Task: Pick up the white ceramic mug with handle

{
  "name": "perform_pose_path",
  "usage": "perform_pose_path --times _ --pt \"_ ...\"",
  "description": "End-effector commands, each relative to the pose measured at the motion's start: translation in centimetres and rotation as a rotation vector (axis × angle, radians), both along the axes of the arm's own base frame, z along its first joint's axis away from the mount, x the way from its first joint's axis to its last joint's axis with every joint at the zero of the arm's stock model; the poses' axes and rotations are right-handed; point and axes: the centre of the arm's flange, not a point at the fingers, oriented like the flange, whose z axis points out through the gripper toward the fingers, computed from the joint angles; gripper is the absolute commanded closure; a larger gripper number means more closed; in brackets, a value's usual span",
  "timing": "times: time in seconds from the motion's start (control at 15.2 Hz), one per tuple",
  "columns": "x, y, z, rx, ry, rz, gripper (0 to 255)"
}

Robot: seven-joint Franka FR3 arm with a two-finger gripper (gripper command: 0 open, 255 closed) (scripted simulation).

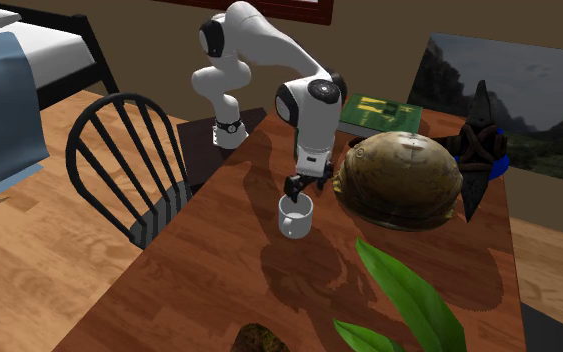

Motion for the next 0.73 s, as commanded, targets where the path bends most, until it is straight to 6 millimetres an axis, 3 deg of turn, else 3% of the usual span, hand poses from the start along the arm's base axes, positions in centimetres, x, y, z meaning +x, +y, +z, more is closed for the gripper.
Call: perform_pose_path --times 0.0,0.4,0.53,0.59,0.66 --pt "0.9 0.3 -0.7 -0.001 0.001 0.002 0" --pt "0.9 0.3 -4.2 -0.001 0.001 0.002 0" --pt "0.9 0.3 -4.2 -0.001 0.001 0.002 0" --pt "0.9 0.3 -4.2 -0.001 0.001 0.002 255" --pt "0.9 0.3 -4.2 -0.001 0.001 0.002 255"
